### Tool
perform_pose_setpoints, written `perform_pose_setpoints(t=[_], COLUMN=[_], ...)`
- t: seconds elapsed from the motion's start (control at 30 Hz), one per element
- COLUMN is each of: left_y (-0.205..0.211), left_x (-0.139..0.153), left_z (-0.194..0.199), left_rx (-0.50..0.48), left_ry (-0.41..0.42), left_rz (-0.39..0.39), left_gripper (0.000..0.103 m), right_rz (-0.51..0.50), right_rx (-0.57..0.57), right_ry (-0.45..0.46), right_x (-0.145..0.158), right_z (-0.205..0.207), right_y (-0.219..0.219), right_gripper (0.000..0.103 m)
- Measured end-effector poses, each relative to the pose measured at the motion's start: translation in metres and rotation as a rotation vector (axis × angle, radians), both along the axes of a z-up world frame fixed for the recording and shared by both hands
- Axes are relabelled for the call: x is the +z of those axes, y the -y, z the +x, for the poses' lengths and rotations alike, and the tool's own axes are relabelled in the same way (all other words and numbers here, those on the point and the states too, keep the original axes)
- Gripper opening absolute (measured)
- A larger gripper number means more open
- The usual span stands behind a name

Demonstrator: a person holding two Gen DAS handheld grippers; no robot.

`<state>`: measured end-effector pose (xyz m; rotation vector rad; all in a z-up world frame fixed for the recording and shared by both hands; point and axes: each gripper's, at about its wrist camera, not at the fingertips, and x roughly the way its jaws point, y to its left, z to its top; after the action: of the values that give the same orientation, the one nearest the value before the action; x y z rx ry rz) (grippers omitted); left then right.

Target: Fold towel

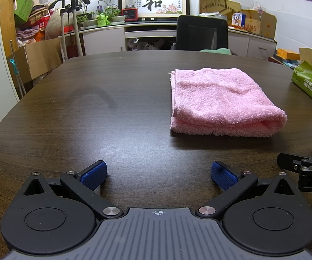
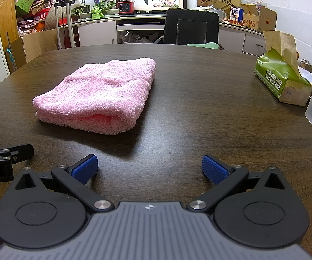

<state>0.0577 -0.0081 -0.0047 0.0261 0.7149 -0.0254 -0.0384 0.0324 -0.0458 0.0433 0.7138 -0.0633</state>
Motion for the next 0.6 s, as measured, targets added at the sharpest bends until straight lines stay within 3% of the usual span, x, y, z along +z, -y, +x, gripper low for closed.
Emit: perform_pose_setpoints(t=[0.6], left_y=[-0.0010], left_x=[-0.0004], left_z=[0.0002], left_rx=[-0.009], left_ry=[0.000], left_rz=[0.003], left_gripper=[0.103], right_rz=[0.000], right_rx=[0.000], right_ry=[0.000], right_x=[0.0000], right_z=[0.0002], right_y=[-0.0003], right_gripper=[0.103])
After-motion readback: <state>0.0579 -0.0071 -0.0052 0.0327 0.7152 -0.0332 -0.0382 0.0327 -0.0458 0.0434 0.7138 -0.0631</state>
